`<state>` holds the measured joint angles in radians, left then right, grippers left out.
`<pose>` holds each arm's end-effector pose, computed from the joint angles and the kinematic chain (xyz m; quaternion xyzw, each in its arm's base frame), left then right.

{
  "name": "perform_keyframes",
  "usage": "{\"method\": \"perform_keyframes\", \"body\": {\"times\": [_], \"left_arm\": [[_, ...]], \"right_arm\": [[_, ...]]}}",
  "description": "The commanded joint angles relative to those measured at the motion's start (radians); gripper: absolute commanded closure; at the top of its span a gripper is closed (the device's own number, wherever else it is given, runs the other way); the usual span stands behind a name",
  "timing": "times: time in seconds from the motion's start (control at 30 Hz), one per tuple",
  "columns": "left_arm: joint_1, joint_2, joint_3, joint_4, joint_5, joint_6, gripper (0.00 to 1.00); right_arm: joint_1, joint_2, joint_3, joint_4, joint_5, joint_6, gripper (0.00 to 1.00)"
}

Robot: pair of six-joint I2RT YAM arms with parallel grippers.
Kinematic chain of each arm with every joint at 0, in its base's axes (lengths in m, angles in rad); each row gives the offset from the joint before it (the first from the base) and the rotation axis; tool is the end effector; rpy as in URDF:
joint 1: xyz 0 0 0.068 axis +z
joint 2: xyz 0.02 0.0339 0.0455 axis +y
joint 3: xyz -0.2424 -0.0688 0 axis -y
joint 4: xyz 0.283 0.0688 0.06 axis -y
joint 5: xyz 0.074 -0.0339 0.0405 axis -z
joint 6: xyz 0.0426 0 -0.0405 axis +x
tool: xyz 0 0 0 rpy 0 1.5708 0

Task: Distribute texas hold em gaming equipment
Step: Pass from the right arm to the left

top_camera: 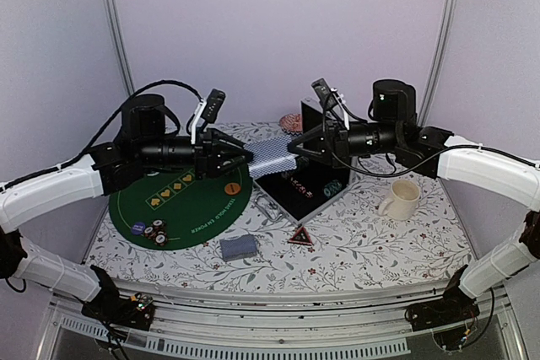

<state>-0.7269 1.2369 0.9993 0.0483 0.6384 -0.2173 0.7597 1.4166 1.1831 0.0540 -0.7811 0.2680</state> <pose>0.2342 -0.2423 0.3139 0.3779 0.6578 -0.4905 0.4288 0.2509 0.2797 0.3273 -0.4094 0.6291 0.5458 0.3724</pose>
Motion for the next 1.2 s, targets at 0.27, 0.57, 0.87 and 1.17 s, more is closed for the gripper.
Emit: {"method": "perform_keyframes", "body": {"times": [0.27, 0.57, 0.87, 1.17], "left_arm": [[-0.034, -0.028, -0.020, 0.059, 0.024, 0.021, 1.00], [0.014, 0.031, 0.184, -0.382, -0.490, 0.122, 1.00], [0.097, 0.134, 0.296, -0.671, -0.902, 0.183, 1.00], [0.143, 0.145, 0.286, -0.726, -0.978, 0.190, 1.00]], "right_arm": [[0.011, -0.005, -0.001, 0.022, 0.008, -0.028, 0.98], [-0.027, -0.042, -0.015, -0.099, 0.274, -0.031, 0.28], [-0.042, -0.076, -0.036, -0.159, 0.355, -0.037, 0.16], [-0.043, -0.060, -0.024, -0.178, 0.352, -0.041, 0.15]]}}
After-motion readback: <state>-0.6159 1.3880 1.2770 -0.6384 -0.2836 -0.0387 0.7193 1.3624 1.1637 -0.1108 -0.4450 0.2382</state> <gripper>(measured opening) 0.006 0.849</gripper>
